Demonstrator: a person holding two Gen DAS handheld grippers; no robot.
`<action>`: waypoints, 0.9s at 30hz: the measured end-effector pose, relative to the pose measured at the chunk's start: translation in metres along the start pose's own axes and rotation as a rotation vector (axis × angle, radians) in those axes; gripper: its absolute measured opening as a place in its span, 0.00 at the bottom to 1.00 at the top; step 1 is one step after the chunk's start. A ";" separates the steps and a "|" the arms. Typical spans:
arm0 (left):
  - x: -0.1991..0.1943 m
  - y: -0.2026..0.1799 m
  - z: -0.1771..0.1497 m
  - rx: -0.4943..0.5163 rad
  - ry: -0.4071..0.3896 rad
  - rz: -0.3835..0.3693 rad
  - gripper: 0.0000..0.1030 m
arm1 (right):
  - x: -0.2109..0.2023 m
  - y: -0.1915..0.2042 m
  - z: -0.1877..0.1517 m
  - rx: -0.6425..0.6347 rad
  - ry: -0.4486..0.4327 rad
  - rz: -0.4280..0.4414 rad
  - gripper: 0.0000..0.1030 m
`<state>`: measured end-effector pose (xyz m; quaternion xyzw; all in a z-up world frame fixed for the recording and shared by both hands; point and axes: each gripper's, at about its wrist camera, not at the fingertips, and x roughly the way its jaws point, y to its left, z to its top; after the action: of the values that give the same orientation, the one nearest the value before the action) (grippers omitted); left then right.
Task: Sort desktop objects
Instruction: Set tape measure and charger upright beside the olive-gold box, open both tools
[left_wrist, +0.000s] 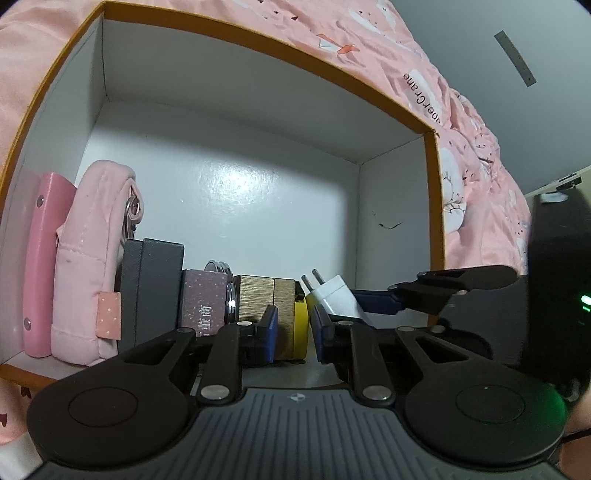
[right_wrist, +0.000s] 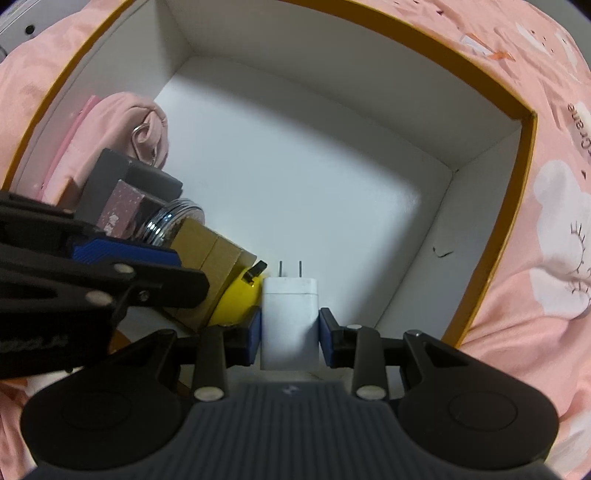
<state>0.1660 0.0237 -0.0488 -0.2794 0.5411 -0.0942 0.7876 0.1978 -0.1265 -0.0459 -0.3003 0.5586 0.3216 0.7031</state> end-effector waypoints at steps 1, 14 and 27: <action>-0.002 0.001 -0.001 -0.002 -0.004 -0.002 0.21 | 0.001 0.000 0.001 0.017 0.000 -0.004 0.33; -0.022 0.010 -0.002 -0.022 -0.038 -0.008 0.22 | 0.005 -0.003 0.012 0.105 0.053 -0.006 0.34; -0.025 0.012 -0.002 -0.029 -0.043 -0.018 0.22 | -0.026 -0.016 0.027 0.103 0.049 0.134 0.49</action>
<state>0.1521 0.0441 -0.0362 -0.2975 0.5226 -0.0876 0.7942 0.2218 -0.1184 -0.0139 -0.2335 0.6105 0.3314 0.6804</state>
